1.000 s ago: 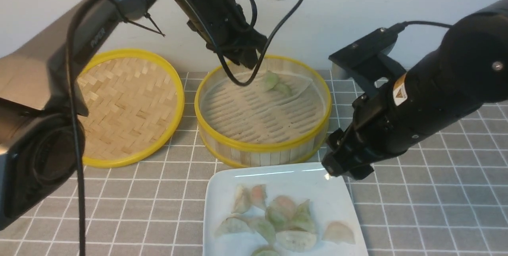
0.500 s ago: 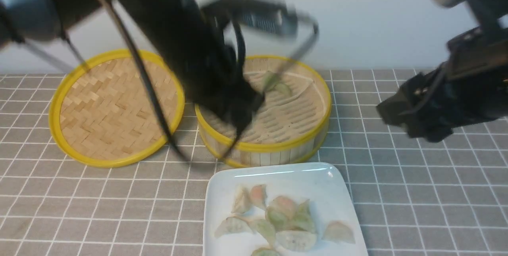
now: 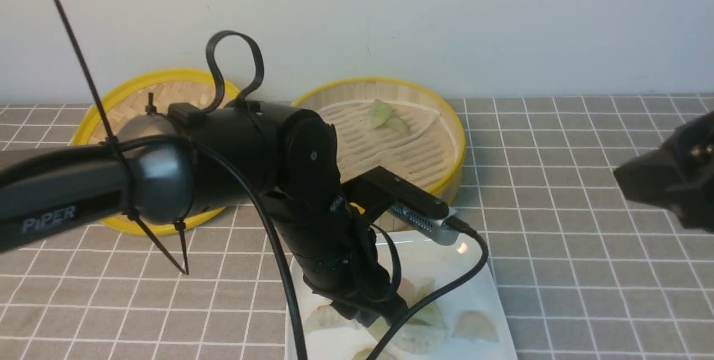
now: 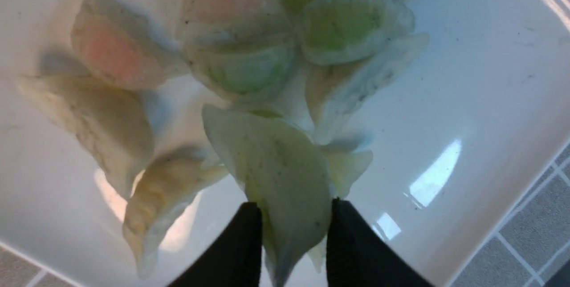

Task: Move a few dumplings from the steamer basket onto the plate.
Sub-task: Use the left arm to put the dumpling into the plate

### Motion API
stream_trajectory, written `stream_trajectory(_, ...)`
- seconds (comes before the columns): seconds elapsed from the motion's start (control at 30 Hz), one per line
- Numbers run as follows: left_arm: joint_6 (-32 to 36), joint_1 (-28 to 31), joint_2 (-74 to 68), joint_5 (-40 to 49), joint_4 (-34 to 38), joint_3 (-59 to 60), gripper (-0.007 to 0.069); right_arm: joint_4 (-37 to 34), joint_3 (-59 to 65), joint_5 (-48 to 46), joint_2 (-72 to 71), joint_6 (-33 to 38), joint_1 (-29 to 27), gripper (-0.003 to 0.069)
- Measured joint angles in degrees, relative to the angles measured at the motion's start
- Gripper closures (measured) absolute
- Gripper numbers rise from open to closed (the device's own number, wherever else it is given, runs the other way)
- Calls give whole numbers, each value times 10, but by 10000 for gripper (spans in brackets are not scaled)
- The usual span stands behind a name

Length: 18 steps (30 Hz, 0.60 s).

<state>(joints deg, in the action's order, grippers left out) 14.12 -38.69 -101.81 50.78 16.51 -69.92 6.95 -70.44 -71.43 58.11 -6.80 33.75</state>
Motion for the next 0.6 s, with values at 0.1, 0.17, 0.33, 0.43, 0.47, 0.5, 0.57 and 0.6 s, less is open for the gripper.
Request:
stream_trajectory(0.1,-2,0,-1,18,-3,0,360,2,0,-8,-22,-3,0,197)
stream_trajectory(0.17,-6,0,-1,41,-11,0,286,8,0,-11,-40,-7,0,197)
stream_trajectory(0.33,-20,0,-1,77,-30,0,160,20,0,-14,-91,-21,0,197)
stream_trajectory(0.43,-27,0,-1,87,-30,0,161,14,0,-16,-113,-36,0,197)
stream_trajectory(0.47,-29,0,-1,93,-30,0,179,11,0,-17,-118,-39,0,197)
stream_trajectory(0.5,-31,0,-1,101,-30,0,207,6,0,-17,-123,-44,0,197)
stream_trajectory(0.57,-31,0,2,111,-30,0,284,2,0,-18,-130,-63,0,207)
stream_trajectory(0.6,-31,0,6,116,-32,0,339,3,0,-18,-132,-73,0,218)
